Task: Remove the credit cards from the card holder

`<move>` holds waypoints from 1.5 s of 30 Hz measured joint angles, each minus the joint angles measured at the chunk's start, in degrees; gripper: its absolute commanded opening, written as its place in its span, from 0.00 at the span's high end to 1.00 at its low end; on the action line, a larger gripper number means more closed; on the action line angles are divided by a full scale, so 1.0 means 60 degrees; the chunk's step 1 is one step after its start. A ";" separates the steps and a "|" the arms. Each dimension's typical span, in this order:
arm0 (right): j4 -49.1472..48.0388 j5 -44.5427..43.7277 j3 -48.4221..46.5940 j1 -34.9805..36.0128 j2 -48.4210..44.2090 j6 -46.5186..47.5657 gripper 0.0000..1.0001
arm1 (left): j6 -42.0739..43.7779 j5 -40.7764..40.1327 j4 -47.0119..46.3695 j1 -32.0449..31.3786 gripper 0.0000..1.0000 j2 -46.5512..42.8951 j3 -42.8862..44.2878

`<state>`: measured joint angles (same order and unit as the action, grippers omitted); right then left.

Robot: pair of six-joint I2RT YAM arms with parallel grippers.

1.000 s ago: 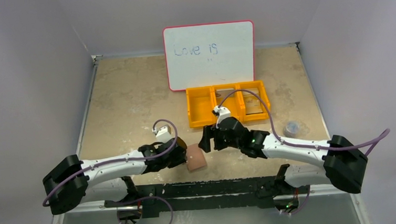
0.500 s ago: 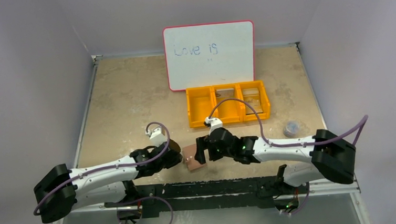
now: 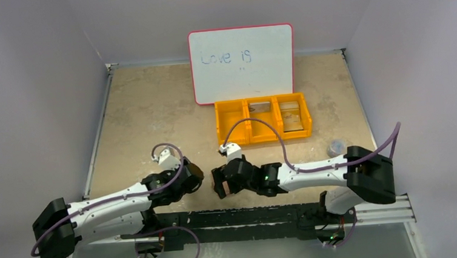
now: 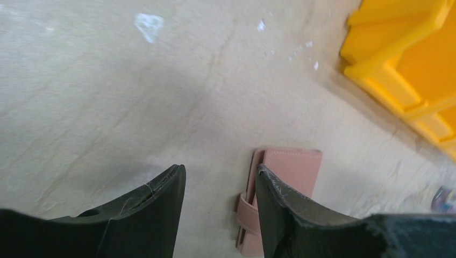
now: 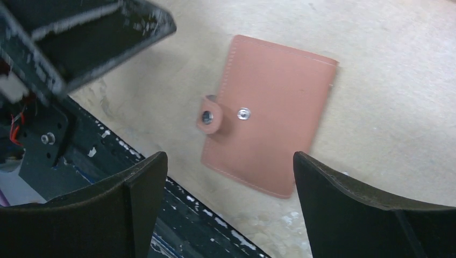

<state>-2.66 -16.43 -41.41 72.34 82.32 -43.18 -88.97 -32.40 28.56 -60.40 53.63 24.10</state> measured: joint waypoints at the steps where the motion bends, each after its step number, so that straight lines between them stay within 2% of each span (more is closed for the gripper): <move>1: 0.0080 -0.0171 -0.0168 0.0204 0.0131 0.0069 0.12 | -0.0306 -0.0189 0.0251 0.0004 0.50 -0.0135 0.0000; 8: 0.0688 -0.1337 -0.1151 0.1166 0.1173 0.0652 0.28 | -0.2390 -0.1344 0.2051 0.0004 0.52 -0.1089 0.0000; 13: 0.1191 -0.1942 -0.1588 0.1472 0.1953 0.0809 0.32 | -0.3599 -0.1785 0.3253 0.0004 0.53 -0.1308 0.0000; 18: 0.1727 -0.2594 -0.2102 0.1625 0.2488 0.0769 0.33 | -0.4095 -0.2022 0.3810 0.0004 0.53 -0.1588 0.0000; 22: 0.2466 -0.3155 -0.2820 0.1749 0.3115 0.0535 0.38 | -0.4240 -0.2142 0.3963 0.0004 0.53 -0.1657 0.0000; 26: 0.3231 -0.3949 -0.3450 0.1898 0.3719 0.0127 0.53 | -0.4248 -0.2178 0.3989 0.0004 0.54 -0.1694 0.0000; 29: 0.3475 -0.4328 -0.3508 0.1963 0.3774 -0.0138 0.60 | -0.4240 -0.2182 0.3989 0.0004 0.54 -0.1796 0.0000; 33: 0.3665 -0.4382 -0.3453 0.1960 0.3497 -0.0568 0.66 | -0.4164 -0.2215 0.3956 0.0004 0.55 -0.1909 0.0000; 36: 0.3676 -0.4291 -0.3217 0.1949 0.2943 -0.0736 0.87 | -0.3836 -0.2229 0.3770 0.0004 0.55 -0.1909 0.0000; 37: 0.3676 -0.4248 -0.3100 0.1953 0.2721 -0.0758 0.90 | -0.3683 -0.2229 0.3643 0.0004 0.55 -0.1883 0.0000; 40: 0.3646 -0.4138 -0.2772 0.1938 0.2135 -0.0816 0.92 | -0.3115 -0.2215 0.3122 0.0004 0.55 -0.1683 0.0000; 42: 0.3639 -0.4095 -0.2645 0.1898 0.1934 -0.0933 1.00 | -0.2765 -0.2175 0.2769 0.0004 0.55 -0.1490 0.0004; 45: 0.3632 -0.4044 -0.2510 0.1800 0.1832 -0.1308 1.00 | -0.2186 -0.2018 0.2102 0.0004 0.55 -0.1093 0.0004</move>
<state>19.14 -40.69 -56.47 83.13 93.32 -51.03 -102.08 -44.51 41.17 -60.38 47.07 24.12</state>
